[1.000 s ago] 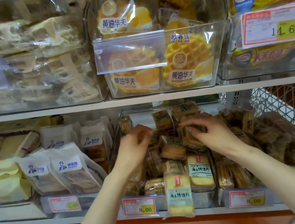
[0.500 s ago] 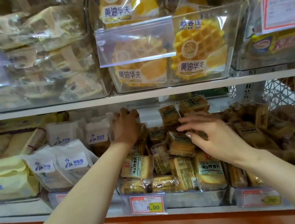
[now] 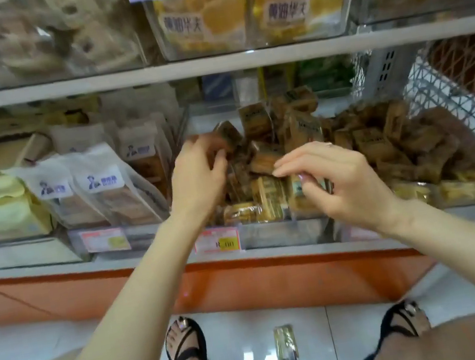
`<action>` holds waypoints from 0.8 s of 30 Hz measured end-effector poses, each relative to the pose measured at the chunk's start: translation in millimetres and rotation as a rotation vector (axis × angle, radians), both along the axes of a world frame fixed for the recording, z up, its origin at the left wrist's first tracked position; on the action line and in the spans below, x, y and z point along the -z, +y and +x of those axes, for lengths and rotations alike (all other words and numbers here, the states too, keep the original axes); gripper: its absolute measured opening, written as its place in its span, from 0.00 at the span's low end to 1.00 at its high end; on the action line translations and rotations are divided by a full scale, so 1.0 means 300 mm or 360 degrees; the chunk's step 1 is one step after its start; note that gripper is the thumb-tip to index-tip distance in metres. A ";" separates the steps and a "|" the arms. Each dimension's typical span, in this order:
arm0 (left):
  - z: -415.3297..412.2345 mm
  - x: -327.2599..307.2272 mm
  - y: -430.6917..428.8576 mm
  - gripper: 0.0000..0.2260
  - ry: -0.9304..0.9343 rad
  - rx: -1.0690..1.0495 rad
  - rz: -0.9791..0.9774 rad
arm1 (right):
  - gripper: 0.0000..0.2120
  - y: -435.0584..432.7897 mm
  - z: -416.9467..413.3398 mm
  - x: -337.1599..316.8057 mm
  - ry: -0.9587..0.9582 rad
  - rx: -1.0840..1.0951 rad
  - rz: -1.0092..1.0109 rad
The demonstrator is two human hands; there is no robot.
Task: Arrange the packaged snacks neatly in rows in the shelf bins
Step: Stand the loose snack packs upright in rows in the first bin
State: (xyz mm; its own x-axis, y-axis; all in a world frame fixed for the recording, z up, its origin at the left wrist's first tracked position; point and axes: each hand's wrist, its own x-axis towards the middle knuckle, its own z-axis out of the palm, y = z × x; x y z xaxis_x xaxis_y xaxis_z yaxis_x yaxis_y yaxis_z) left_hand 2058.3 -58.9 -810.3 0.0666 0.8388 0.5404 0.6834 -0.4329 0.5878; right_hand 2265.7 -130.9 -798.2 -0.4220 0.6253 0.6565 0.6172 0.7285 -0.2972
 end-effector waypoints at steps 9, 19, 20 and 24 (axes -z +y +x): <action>0.126 0.697 -0.565 0.10 -0.0323 -0.0192 -0.1241 | 0.14 -0.278 -0.103 0.699 -0.0807 0.0024 -0.1462; 0.111 1.164 -0.417 0.19 -0.0807 -0.0333 -0.2519 | 0.20 -0.229 -0.118 1.398 -0.0026 0.0714 -0.2704; 0.119 1.190 -0.405 0.20 -0.0852 -0.0356 -0.2572 | 0.22 -0.211 -0.131 1.425 0.0180 0.0812 -0.2774; 0.135 1.269 -0.388 0.21 -0.0928 -0.0372 -0.2758 | 0.17 -0.164 -0.197 1.396 0.0799 0.1050 -0.3029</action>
